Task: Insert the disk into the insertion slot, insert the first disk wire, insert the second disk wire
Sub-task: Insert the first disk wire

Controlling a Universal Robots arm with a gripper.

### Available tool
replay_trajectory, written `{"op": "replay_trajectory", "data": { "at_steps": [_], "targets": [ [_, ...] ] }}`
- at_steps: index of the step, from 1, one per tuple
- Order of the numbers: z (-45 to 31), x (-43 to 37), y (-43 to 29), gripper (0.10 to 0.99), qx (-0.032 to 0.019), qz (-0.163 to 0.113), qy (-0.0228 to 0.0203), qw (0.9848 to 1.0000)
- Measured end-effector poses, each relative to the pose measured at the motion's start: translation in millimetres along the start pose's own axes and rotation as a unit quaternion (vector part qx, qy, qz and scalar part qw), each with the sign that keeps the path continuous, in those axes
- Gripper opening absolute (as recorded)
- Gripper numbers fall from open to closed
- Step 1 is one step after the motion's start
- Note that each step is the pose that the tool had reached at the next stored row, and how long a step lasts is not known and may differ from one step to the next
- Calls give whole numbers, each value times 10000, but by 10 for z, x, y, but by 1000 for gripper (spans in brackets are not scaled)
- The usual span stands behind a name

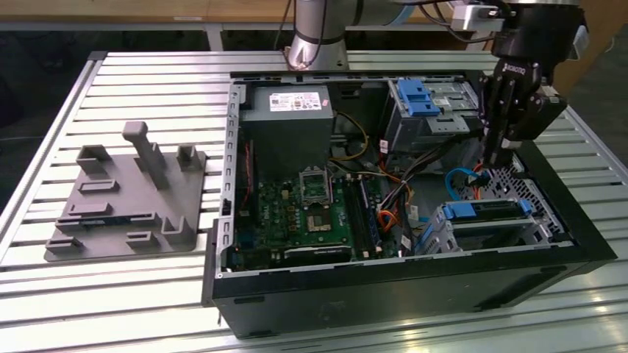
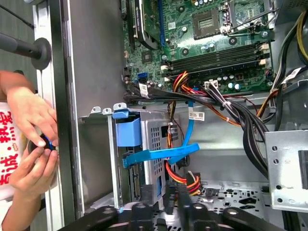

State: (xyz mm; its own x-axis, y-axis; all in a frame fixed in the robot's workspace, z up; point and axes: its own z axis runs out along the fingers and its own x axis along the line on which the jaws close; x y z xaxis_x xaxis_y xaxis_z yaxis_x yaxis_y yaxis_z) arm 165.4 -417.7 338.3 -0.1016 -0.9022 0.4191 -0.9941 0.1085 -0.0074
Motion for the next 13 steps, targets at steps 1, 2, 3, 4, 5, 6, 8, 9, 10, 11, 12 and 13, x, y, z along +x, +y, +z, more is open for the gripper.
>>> {"op": "replay_trajectory", "data": {
  "at_steps": [1,2,3,4,5,6,8,9,10,11,12,13],
  "targets": [
    [2,-5,0,322,2,1,18,10000],
    [4,-10,1,322,4,2,35,10000],
    [6,-14,1,322,5,2,50,10000],
    [8,-19,1,322,6,3,59,10000],
    [12,-24,2,322,7,3,68,10000],
    [14,-29,2,322,8,4,76,10000],
    [21,-37,2,322,8,4,83,10000],
    [23,-42,2,322,9,4,85,10000],
    [26,-46,3,322,8,4,85,10000],
    [27,-50,3,322,8,4,85,10000],
    [27,-54,3,322,8,4,85,10000],
    [27,-58,3,306,8,4,85,10000]
  ]
}}
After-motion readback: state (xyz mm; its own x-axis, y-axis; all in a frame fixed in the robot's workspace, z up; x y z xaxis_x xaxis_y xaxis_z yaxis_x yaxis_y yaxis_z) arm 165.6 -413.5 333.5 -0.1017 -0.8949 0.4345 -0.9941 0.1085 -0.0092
